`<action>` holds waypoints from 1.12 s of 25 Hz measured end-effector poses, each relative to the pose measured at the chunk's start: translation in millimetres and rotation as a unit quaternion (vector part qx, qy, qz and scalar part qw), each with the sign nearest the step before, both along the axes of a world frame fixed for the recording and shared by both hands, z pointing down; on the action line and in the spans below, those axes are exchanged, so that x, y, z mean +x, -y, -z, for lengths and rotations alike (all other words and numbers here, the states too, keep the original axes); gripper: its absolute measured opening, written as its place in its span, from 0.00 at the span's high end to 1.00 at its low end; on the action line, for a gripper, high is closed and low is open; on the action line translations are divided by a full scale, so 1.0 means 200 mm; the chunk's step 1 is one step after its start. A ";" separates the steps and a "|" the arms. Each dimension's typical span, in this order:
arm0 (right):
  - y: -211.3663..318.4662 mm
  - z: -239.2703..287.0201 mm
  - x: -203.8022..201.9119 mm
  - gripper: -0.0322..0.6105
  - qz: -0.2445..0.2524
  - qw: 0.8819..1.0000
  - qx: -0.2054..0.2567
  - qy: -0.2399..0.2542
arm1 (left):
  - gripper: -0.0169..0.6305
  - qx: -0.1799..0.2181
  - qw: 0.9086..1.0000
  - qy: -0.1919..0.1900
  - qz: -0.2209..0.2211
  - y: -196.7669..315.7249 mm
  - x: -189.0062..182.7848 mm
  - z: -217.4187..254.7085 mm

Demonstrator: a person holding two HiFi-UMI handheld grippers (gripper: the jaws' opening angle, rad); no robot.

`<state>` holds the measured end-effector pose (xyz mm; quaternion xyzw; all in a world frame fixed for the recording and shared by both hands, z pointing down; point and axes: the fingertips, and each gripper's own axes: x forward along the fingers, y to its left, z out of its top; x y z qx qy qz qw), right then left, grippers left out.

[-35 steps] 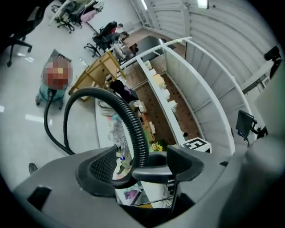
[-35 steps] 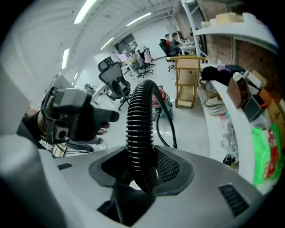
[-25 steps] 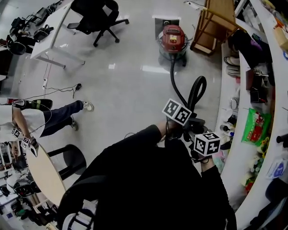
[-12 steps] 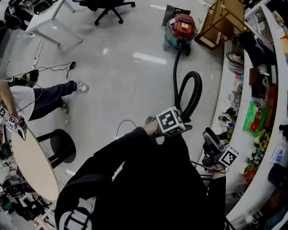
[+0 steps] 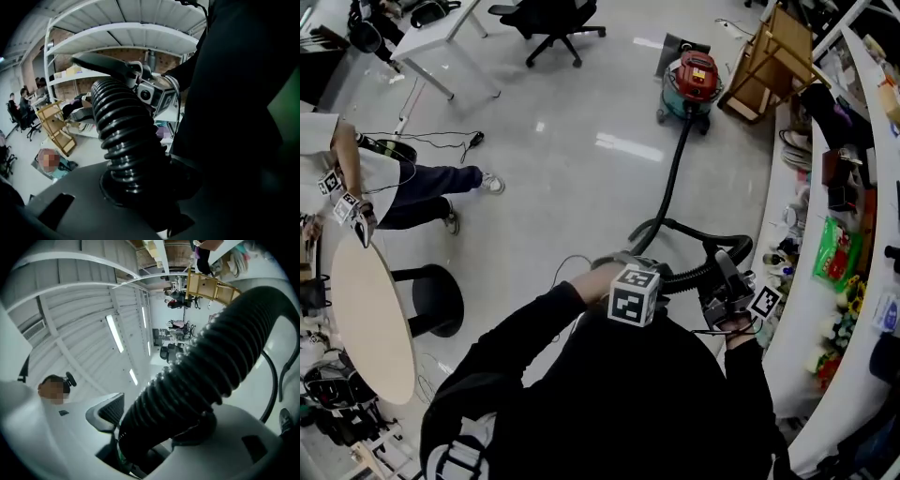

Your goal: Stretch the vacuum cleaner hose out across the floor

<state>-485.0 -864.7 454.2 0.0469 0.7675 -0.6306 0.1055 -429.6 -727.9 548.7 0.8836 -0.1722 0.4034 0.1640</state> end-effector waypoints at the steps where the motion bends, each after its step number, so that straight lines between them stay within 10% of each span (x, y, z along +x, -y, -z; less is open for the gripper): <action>1: -0.06 0.00 0.02 0.49 0.002 1.000 0.009 -0.001 | 0.77 0.004 1.000 0.012 0.009 -0.04 0.00 -0.01; 4: -0.27 0.00 0.13 0.55 0.015 0.999 0.047 -0.006 | 0.75 -0.020 0.998 -0.001 0.055 -0.21 0.07 -0.05; 7: -0.48 0.00 0.26 0.58 0.033 0.991 0.124 -0.034 | 0.47 -0.107 0.982 -0.086 0.132 -0.42 0.19 -0.01; 9: -0.62 -0.02 0.36 0.61 0.056 0.982 0.176 -0.044 | 0.46 -0.116 0.958 -0.156 0.211 -0.47 0.23 0.08; 13: -0.91 -0.09 0.51 0.61 0.116 0.943 0.302 -0.074 | 0.46 -0.094 0.882 -0.288 0.361 -0.37 0.20 0.29; 18: -1.00 -0.11 0.62 0.61 0.146 0.891 0.412 -0.120 | 0.46 -0.041 0.928 -0.210 0.306 -0.29 0.20 0.40; 22: -1.26 -0.09 0.68 0.61 0.206 0.843 0.480 -0.128 | 0.46 -0.067 0.884 -0.347 0.307 -0.17 0.26 0.60; 26: -1.54 -0.20 0.68 0.61 0.255 0.797 0.525 -0.159 | 0.46 -0.107 0.868 -0.396 0.280 -0.24 0.45 0.52; 28: -1.69 -0.24 0.66 0.61 0.271 0.773 0.545 -0.176 | 0.46 -0.146 0.841 -0.441 0.277 -0.32 0.49 0.48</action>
